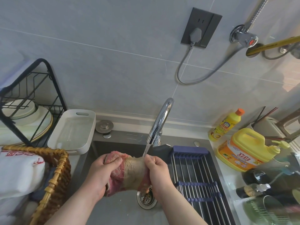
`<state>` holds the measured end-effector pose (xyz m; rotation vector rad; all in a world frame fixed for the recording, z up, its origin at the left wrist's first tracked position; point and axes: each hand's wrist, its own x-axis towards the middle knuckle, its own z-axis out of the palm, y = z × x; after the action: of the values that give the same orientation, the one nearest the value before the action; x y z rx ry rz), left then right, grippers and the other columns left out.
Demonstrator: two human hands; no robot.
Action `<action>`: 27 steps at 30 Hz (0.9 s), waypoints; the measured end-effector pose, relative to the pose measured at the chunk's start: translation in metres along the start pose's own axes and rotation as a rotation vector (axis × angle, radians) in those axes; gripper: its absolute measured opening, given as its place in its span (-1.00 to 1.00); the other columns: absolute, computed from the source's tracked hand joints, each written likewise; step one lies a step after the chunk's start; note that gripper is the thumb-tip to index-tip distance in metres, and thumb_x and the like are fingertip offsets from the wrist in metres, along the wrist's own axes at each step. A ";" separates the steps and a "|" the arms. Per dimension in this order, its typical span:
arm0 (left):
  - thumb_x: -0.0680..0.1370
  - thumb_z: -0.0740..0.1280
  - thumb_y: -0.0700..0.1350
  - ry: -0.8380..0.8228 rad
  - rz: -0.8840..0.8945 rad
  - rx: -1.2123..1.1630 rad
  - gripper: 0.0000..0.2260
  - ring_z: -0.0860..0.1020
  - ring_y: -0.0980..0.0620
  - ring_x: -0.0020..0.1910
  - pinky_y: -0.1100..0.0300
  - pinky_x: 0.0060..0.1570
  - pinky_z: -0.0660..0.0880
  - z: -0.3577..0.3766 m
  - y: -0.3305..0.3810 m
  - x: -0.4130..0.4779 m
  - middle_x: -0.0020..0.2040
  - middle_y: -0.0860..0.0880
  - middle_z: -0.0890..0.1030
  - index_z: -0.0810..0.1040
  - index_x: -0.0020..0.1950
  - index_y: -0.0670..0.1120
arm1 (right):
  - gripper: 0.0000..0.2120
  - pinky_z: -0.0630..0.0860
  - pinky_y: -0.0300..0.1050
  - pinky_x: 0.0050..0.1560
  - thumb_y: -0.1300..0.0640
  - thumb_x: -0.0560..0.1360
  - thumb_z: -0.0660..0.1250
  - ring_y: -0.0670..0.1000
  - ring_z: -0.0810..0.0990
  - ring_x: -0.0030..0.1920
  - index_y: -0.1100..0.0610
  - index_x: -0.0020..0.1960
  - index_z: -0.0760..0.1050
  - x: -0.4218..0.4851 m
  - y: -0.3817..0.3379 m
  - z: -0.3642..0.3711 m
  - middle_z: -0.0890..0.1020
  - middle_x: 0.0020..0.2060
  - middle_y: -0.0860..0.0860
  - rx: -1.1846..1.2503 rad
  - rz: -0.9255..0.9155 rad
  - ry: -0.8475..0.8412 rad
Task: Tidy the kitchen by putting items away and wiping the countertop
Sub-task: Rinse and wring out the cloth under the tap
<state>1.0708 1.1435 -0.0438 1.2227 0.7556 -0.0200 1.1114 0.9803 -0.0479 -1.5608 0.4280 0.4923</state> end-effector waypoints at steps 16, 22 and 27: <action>0.44 0.47 -0.02 0.126 0.146 0.381 -0.54 0.31 -0.04 -0.42 0.09 -0.29 0.28 0.019 -0.002 0.014 -0.51 0.07 0.28 0.26 -0.49 -0.05 | -0.84 0.65 0.22 -0.01 0.10 0.55 0.37 0.21 0.71 -0.07 0.10 -0.15 0.68 0.000 -0.002 -0.013 0.72 -0.19 0.16 -0.058 -0.071 0.028; 0.25 0.62 0.07 -0.139 0.228 0.674 -0.72 0.63 0.10 -0.16 0.15 -0.14 0.52 0.014 0.005 0.011 -0.21 0.07 0.66 0.61 -0.15 0.09 | -0.70 0.58 0.03 -0.21 -0.01 0.58 0.34 0.07 0.57 -0.30 0.16 -0.23 0.51 -0.002 -0.007 -0.011 0.57 -0.36 0.11 -0.028 -0.054 0.057; 0.42 0.52 -0.08 -0.143 0.259 0.710 -0.88 0.64 0.06 -0.24 0.07 -0.07 0.56 0.015 0.012 0.014 -0.32 0.05 0.68 0.65 -0.31 0.01 | -0.64 0.62 0.16 -0.12 -0.08 0.46 0.44 0.07 0.55 -0.31 0.19 -0.30 0.52 0.002 -0.013 -0.008 0.58 -0.36 0.15 -0.143 -0.064 0.036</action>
<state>1.0939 1.1406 -0.0398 1.9654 0.4639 -0.1730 1.1207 0.9732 -0.0375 -1.7182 0.3760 0.4541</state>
